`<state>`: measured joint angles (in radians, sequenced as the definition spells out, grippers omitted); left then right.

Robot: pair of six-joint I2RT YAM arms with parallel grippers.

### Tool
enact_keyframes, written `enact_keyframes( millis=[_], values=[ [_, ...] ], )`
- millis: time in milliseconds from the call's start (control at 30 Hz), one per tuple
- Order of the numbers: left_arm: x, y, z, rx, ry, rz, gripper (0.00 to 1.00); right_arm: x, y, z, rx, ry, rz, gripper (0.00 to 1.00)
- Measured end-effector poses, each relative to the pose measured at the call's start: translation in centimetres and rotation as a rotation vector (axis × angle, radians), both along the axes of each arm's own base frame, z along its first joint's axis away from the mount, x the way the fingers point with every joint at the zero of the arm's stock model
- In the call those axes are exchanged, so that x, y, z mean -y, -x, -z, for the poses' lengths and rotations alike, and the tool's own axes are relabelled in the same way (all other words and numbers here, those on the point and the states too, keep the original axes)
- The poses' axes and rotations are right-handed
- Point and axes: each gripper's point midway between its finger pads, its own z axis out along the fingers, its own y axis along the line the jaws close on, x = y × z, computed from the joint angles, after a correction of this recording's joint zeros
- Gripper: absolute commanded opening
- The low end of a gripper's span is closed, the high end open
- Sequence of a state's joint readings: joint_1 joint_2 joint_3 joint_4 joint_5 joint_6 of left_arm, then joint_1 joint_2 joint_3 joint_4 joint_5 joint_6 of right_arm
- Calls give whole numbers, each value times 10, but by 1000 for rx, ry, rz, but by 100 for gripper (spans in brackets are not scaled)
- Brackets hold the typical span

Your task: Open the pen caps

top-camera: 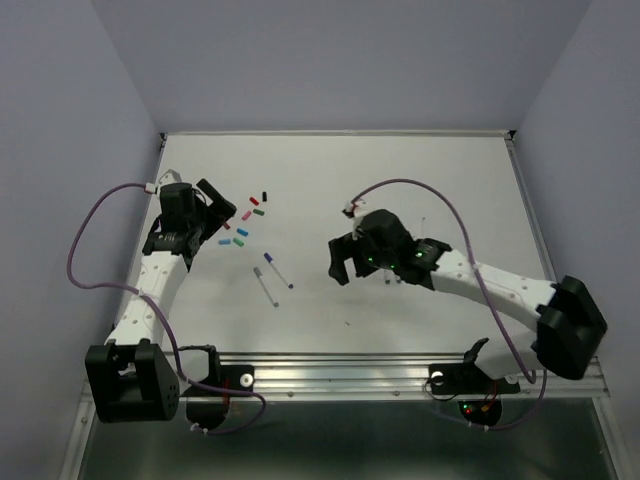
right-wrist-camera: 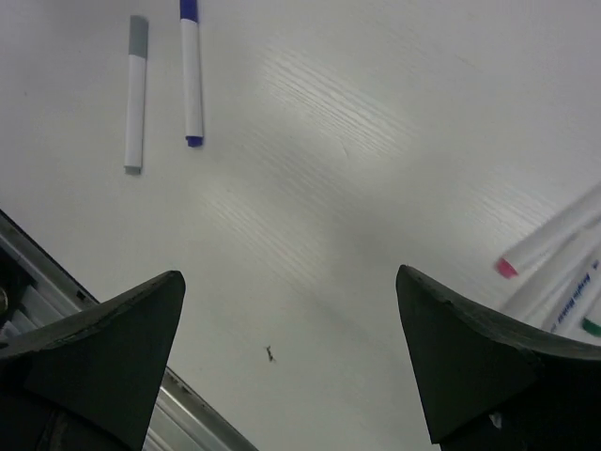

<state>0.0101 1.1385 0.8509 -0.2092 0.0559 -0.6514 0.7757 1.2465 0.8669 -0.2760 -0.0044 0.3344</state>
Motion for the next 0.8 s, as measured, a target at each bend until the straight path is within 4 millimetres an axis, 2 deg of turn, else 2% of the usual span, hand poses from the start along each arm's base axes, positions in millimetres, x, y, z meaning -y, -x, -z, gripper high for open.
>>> enact_keyframes(
  millis=[100, 233, 400, 533, 700, 800],
  values=[
    [-3, 4, 2, -15, -11, -21, 99, -57, -10, 19, 11, 94, -116, 100],
    [-9, 9, 7, -46, -24, -51, 99, -115, -28, 53, 33, 185, -209, 100],
    [-10, 13, 7, -44, -22, -63, 99, -160, -46, 84, 56, 246, -277, 100],
    [-10, 13, 5, -38, -21, -66, 99, -177, -56, 98, 63, 263, -293, 99],
    [-10, 13, 5, -37, -21, -66, 99, -186, -63, 115, 70, 292, -298, 89],
    [-10, 13, 5, -36, -21, -66, 99, -189, -60, 116, 72, 292, -301, 61]
  ],
)
